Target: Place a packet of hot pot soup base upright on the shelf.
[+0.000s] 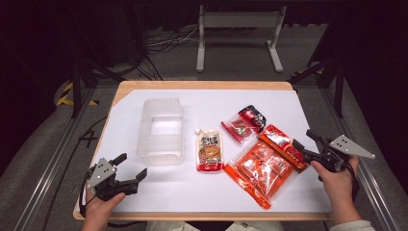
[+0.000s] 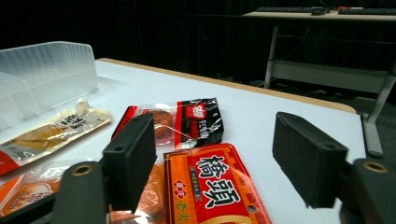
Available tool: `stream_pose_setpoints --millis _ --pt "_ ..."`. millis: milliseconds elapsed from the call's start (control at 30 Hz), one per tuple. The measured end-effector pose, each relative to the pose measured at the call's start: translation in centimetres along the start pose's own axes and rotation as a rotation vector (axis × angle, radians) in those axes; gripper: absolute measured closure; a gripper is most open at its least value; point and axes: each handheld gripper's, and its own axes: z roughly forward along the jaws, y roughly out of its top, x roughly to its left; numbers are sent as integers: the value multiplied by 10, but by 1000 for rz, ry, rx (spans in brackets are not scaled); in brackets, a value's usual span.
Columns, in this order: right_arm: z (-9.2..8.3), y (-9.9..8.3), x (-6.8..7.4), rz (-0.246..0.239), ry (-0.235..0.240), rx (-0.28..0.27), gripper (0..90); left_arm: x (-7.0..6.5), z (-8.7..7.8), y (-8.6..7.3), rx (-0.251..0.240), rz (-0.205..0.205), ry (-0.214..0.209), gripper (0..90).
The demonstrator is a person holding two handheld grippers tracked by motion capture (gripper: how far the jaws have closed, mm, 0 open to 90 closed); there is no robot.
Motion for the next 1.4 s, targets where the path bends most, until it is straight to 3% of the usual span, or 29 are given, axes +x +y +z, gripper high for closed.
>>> stream_pose_setpoints --millis 200,333,433,533,600,767,1000,1133,1267,1400 --pt "4 -5 -10 26 -32 48 390 0 1 0 4 0 0 102" --pt "6 -10 -17 17 -76 98 356 0 1 0 4 1 1 102" --pt "9 -17 -23 86 -80 177 342 0 1 0 3 0 1 102" --pt "12 -23 -27 121 -98 235 314 0 1 0 5 2 5 102" --pt "13 -26 -28 120 -87 243 314 -1 0 1 2 9 9 103" --pt "15 -31 -26 180 -68 278 280 -4 2 1 14 31 9 103" --pt "15 -36 -28 187 -136 346 252 -5 2 1 14 34 32 105" --pt "13 -39 -32 240 -164 380 248 -6 1 2 19 43 35 106" --pt "13 -40 -30 319 -128 396 253 -6 2 2 20 44 37 106" --pt "14 -40 -29 326 -126 393 266 -7 2 2 20 51 36 106"
